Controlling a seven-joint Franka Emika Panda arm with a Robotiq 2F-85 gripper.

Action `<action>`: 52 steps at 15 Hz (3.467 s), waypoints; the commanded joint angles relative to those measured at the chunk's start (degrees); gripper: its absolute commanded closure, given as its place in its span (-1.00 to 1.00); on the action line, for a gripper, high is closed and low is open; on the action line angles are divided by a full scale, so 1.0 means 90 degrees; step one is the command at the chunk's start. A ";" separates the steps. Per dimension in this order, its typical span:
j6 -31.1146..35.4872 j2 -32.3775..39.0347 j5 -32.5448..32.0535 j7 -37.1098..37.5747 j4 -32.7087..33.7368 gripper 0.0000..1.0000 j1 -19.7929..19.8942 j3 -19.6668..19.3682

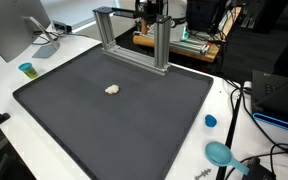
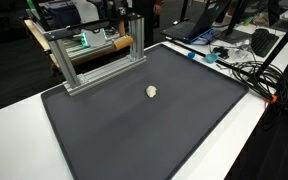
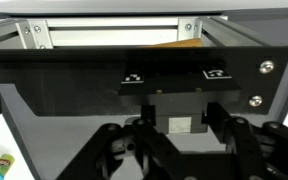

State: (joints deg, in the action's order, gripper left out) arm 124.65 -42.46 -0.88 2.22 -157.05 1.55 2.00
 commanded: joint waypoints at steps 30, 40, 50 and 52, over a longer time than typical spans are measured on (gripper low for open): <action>-0.0216 0.0340 0.0040 -0.0683 -0.0066 -0.26 -0.0341 -0.0392; -0.0367 0.0225 -0.0113 -0.0079 -0.0021 -0.51 -0.0184 -0.0026; -0.0523 0.0399 -0.0066 0.0031 0.0040 -0.28 -0.0283 0.0166; -0.0533 0.0426 0.0000 -0.0014 0.0074 -0.10 -0.0309 0.0096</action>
State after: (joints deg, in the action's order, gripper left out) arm 122.05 -39.12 -2.05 1.93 -156.24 -0.27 3.59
